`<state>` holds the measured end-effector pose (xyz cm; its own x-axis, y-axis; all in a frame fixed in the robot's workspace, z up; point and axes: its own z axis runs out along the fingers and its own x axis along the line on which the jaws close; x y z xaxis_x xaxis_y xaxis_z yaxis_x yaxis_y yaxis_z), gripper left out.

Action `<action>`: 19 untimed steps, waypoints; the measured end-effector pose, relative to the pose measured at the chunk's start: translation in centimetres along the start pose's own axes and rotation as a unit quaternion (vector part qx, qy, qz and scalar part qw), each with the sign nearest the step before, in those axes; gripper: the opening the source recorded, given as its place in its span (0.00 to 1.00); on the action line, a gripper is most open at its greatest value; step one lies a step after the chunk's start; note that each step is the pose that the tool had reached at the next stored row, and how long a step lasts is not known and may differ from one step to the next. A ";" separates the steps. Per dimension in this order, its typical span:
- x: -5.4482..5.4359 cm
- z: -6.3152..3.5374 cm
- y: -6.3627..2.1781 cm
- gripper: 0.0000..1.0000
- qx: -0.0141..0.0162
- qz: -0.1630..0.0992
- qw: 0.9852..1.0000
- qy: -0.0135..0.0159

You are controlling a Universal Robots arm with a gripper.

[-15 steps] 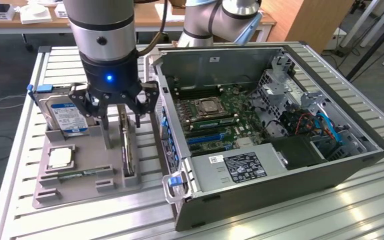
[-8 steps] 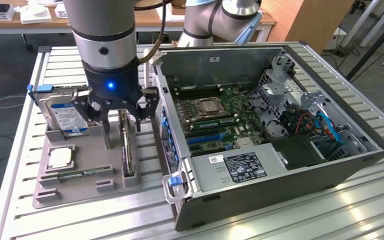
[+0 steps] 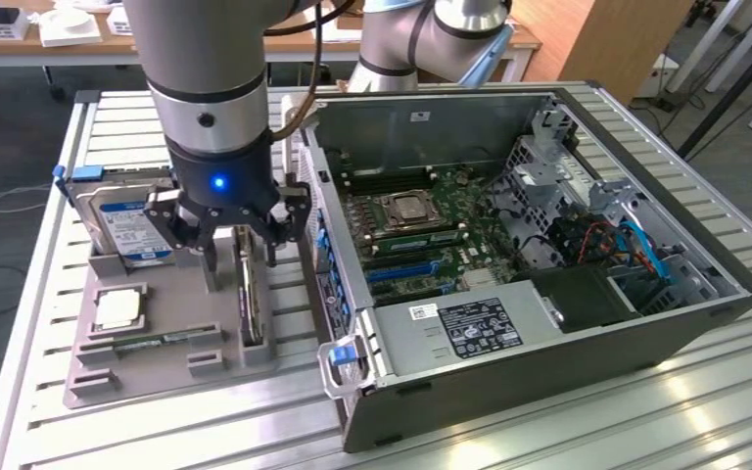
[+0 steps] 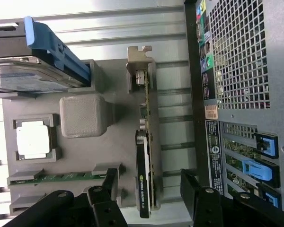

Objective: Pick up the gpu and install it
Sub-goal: 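Pick up the gpu and move the gpu toward the slot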

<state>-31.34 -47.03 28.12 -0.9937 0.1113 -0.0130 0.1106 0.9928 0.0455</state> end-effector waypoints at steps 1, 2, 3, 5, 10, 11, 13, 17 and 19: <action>0.0 0.16 -0.02 0.65 0.000 0.000 1.000 0.000; 0.0 0.36 -0.04 0.65 0.000 0.000 1.000 0.000; 0.0 0.53 -0.04 0.65 0.000 0.001 1.000 0.000; 0.0 0.87 -0.07 0.65 -0.001 0.001 1.000 0.000; 0.0 1.06 -0.10 0.65 -0.001 0.001 1.000 0.000; 0.0 1.19 -0.10 0.65 -0.001 0.001 1.000 0.000; 0.0 1.56 -0.12 0.65 -0.001 0.001 1.000 0.000; 0.0 2.28 -0.15 0.65 -0.001 0.001 1.000 0.000; 0.0 2.63 -0.17 0.65 -0.001 0.001 1.000 0.000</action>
<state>-31.34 -47.08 25.49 -0.9934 0.1136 -0.0128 0.1129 0.9924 0.0481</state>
